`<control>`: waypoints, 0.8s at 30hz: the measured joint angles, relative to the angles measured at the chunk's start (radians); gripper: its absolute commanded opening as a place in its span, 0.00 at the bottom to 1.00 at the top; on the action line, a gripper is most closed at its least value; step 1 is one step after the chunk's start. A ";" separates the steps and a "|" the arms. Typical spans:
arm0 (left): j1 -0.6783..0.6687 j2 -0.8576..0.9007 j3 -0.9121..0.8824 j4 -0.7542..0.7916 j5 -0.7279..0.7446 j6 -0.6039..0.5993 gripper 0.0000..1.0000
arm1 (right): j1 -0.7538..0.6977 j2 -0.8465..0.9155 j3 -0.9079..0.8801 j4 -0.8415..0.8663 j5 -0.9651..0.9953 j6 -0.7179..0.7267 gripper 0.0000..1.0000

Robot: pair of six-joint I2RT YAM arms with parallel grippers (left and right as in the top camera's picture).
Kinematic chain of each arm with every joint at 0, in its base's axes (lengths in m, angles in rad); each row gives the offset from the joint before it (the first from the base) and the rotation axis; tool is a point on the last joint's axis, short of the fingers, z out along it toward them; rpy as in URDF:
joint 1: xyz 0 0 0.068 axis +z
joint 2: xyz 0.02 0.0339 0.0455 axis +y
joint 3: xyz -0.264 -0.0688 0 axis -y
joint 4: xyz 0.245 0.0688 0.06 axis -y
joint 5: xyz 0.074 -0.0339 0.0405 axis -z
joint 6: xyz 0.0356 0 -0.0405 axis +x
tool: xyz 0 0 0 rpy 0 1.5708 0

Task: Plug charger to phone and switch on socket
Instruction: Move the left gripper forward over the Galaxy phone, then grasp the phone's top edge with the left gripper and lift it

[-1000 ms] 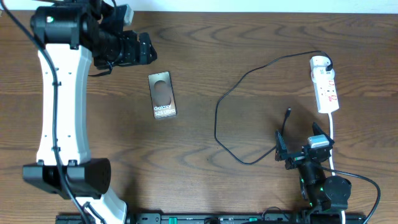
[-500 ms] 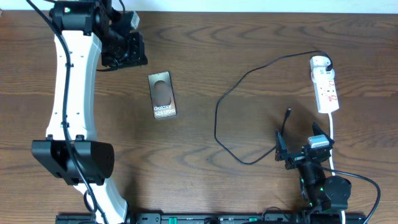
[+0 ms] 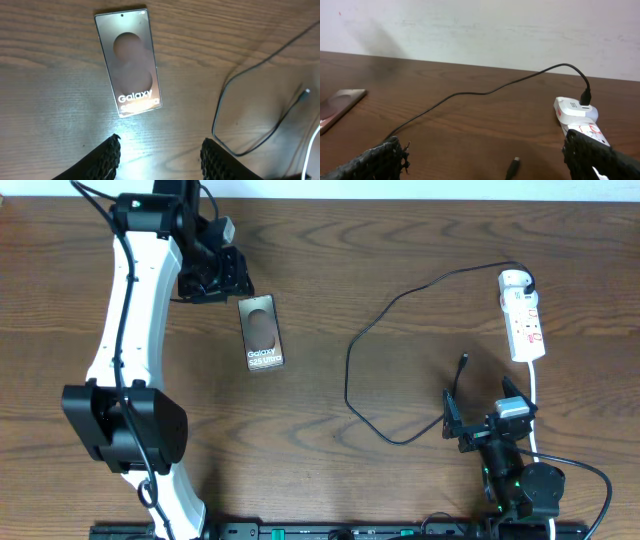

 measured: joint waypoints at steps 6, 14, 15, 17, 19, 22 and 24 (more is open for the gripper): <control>0.000 0.010 -0.073 0.057 -0.001 -0.020 0.57 | 0.000 0.000 0.000 0.000 0.000 0.000 0.99; 0.000 0.010 -0.163 0.135 -0.004 -0.026 0.98 | 0.000 0.000 0.000 0.000 0.000 0.000 0.99; 0.000 0.010 -0.175 0.145 -0.004 -0.026 0.98 | 0.000 0.000 0.000 0.000 0.000 0.000 0.99; 0.000 0.010 -0.190 0.164 -0.003 -0.027 0.98 | 0.000 0.000 0.000 0.000 0.000 0.000 0.99; 0.000 0.010 -0.201 0.189 -0.004 -0.027 0.98 | 0.000 0.000 0.000 0.000 0.000 0.000 0.99; 0.000 0.010 -0.221 0.233 -0.004 -0.027 0.98 | 0.000 0.000 0.000 0.000 0.000 0.000 0.99; 0.000 0.010 -0.249 0.269 -0.004 -0.032 0.98 | 0.000 0.000 0.000 0.000 0.000 0.000 0.99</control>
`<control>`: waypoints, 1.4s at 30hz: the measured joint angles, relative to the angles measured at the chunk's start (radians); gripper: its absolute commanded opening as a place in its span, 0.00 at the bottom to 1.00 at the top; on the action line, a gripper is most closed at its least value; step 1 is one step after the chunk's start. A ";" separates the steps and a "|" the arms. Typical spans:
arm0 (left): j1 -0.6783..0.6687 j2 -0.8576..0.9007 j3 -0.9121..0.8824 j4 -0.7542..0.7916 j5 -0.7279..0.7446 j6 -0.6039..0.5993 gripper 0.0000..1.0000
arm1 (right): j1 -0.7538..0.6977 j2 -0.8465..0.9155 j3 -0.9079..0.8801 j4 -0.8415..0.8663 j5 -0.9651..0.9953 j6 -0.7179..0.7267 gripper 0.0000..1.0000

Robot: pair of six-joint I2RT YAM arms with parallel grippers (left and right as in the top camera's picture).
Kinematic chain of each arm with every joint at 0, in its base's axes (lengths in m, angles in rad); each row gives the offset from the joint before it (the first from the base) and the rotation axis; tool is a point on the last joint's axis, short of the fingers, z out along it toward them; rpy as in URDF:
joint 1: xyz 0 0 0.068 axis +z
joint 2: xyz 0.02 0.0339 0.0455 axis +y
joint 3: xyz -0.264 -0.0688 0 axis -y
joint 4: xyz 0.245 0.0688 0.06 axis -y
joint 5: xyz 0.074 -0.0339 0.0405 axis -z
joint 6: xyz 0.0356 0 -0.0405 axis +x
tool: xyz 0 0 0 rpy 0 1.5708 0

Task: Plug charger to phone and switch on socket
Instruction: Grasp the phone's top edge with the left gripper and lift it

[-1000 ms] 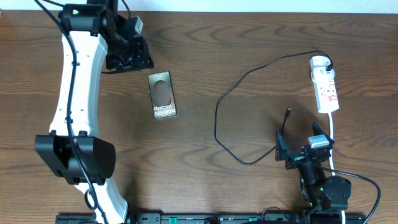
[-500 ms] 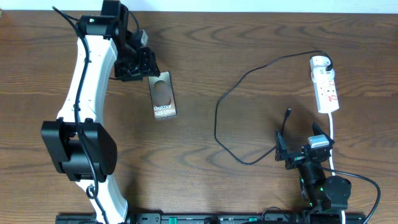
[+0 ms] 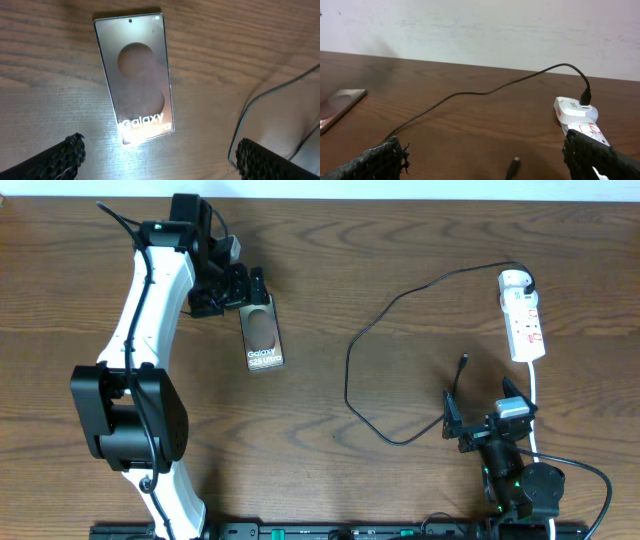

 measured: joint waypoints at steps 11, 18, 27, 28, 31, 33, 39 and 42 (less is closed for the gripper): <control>-0.026 0.004 -0.192 0.167 -0.137 -0.145 0.98 | 0.000 0.000 0.000 0.000 0.000 0.000 0.99; -0.074 0.025 -0.244 0.247 -0.154 -0.164 0.98 | 0.000 0.000 0.000 0.000 0.000 0.000 1.00; -0.125 0.050 -0.255 0.283 -0.233 -0.205 0.98 | 0.000 0.000 0.000 0.000 0.000 0.000 0.99; -0.129 0.053 -0.255 0.293 -0.236 -0.208 0.98 | 0.000 0.000 0.000 0.000 0.000 0.000 0.99; -0.135 0.069 -0.255 0.327 -0.245 -0.216 0.98 | 0.000 0.000 0.000 0.000 0.000 0.000 0.99; -0.138 0.090 -0.255 0.348 -0.251 -0.220 0.98 | 0.000 0.000 0.000 0.000 0.000 0.000 0.99; -0.145 0.137 -0.252 0.402 -0.271 -0.225 0.98 | 0.000 0.000 0.000 0.000 0.000 0.000 0.99; -0.146 0.142 -0.248 0.415 -0.282 -0.226 0.98 | 0.000 0.000 0.000 0.000 0.000 0.000 0.99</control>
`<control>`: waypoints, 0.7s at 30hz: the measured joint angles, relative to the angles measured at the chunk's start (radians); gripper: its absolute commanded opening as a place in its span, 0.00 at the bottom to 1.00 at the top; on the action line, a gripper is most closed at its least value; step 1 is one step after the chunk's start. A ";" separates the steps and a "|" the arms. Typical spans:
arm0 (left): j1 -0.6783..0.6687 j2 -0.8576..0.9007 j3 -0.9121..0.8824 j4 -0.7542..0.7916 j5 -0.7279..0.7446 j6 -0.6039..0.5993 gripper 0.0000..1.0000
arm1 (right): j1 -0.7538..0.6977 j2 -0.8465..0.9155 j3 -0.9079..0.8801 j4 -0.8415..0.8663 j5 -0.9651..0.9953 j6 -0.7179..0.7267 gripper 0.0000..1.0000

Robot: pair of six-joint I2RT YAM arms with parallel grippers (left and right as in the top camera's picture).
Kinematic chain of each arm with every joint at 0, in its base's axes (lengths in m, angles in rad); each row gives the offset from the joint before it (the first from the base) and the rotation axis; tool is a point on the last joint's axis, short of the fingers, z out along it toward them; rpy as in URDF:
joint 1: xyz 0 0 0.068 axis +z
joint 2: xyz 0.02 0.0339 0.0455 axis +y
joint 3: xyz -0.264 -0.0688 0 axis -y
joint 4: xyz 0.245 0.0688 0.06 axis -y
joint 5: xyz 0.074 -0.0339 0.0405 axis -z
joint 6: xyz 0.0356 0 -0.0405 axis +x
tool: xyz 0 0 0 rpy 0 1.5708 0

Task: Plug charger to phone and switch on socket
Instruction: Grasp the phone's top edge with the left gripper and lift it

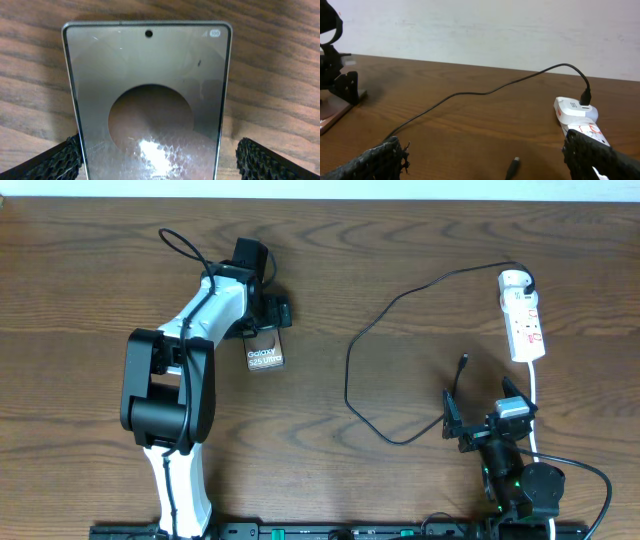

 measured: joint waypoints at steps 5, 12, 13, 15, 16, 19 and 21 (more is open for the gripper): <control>0.000 0.010 0.016 -0.021 -0.004 0.002 0.98 | 0.000 0.000 0.000 0.000 0.000 0.000 0.99; 0.000 0.012 0.022 -0.097 -0.014 0.003 0.98 | 0.000 0.000 0.000 0.000 0.000 0.000 0.99; -0.001 0.012 0.022 -0.105 -0.015 0.003 0.98 | 0.000 0.000 0.000 0.000 0.000 0.000 0.99; -0.002 0.013 0.022 -0.114 -0.019 -0.001 0.98 | 0.000 0.000 0.000 0.000 0.000 0.000 0.99; -0.005 0.013 0.022 -0.115 -0.021 -0.005 0.98 | 0.000 0.000 0.000 0.000 0.000 0.000 0.99; -0.011 0.013 0.022 -0.116 -0.029 -0.016 0.98 | 0.000 0.000 0.000 0.000 0.000 0.000 0.99; -0.019 0.015 0.022 -0.121 -0.036 -0.024 0.98 | 0.000 0.000 0.000 0.000 0.000 0.000 0.99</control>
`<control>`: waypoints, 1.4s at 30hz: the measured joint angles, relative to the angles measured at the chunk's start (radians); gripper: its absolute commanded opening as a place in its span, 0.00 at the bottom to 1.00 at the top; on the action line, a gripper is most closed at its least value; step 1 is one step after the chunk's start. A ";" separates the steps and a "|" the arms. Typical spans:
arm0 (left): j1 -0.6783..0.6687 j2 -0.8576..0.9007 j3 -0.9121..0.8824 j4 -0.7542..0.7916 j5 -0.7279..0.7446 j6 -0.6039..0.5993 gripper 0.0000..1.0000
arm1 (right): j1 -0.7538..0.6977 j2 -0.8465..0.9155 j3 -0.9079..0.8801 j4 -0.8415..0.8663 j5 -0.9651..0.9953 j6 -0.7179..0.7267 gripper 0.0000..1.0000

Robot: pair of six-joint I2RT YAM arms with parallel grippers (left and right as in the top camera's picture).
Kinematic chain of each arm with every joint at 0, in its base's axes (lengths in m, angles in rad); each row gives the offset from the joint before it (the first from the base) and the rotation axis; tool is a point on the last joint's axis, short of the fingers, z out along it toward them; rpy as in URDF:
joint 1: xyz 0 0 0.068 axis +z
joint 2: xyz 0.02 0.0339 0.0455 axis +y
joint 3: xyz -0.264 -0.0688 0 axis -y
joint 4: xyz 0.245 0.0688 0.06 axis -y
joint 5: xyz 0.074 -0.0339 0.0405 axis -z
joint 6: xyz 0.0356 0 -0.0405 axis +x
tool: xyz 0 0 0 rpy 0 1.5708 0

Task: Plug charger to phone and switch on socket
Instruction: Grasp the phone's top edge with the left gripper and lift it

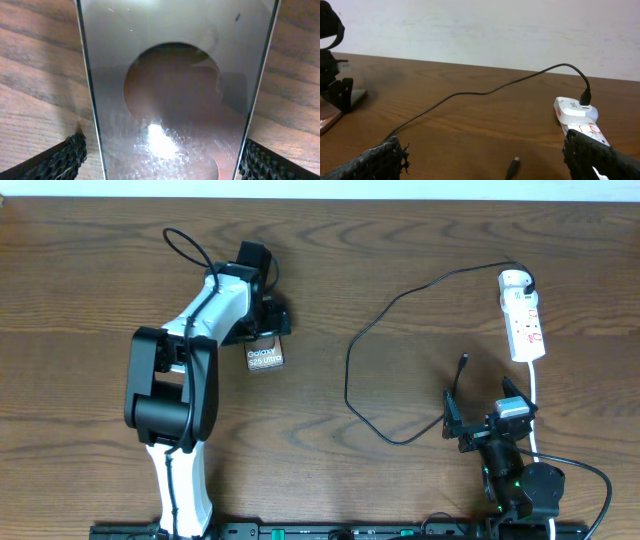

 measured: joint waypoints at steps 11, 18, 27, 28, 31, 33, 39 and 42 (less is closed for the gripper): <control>-0.034 0.003 -0.002 0.053 -0.042 -0.024 0.83 | 0.000 0.000 0.000 0.000 0.000 0.000 0.99; -0.033 0.004 -0.002 0.060 -0.043 -0.025 0.77 | 0.000 0.000 0.000 0.000 0.000 0.000 0.99; -0.035 0.004 0.006 -0.053 0.016 -0.025 0.98 | 0.000 0.000 0.000 0.000 0.000 0.000 0.99; -0.036 0.004 0.006 -0.061 0.021 -0.025 0.98 | 0.000 0.000 0.000 0.000 0.000 0.000 0.99; -0.037 0.004 0.006 -0.058 0.031 -0.030 0.98 | 0.000 0.000 0.000 0.000 0.000 0.000 0.99; -0.039 0.003 0.005 -0.040 0.023 -0.029 0.98 | 0.000 0.000 0.000 0.000 0.000 0.000 0.99; -0.042 0.003 0.005 0.020 -0.004 -0.029 0.99 | 0.000 0.000 0.000 0.000 0.000 0.000 0.99; -0.044 0.004 0.005 0.011 -0.010 -0.027 0.97 | 0.000 0.000 0.000 0.000 0.000 0.000 0.99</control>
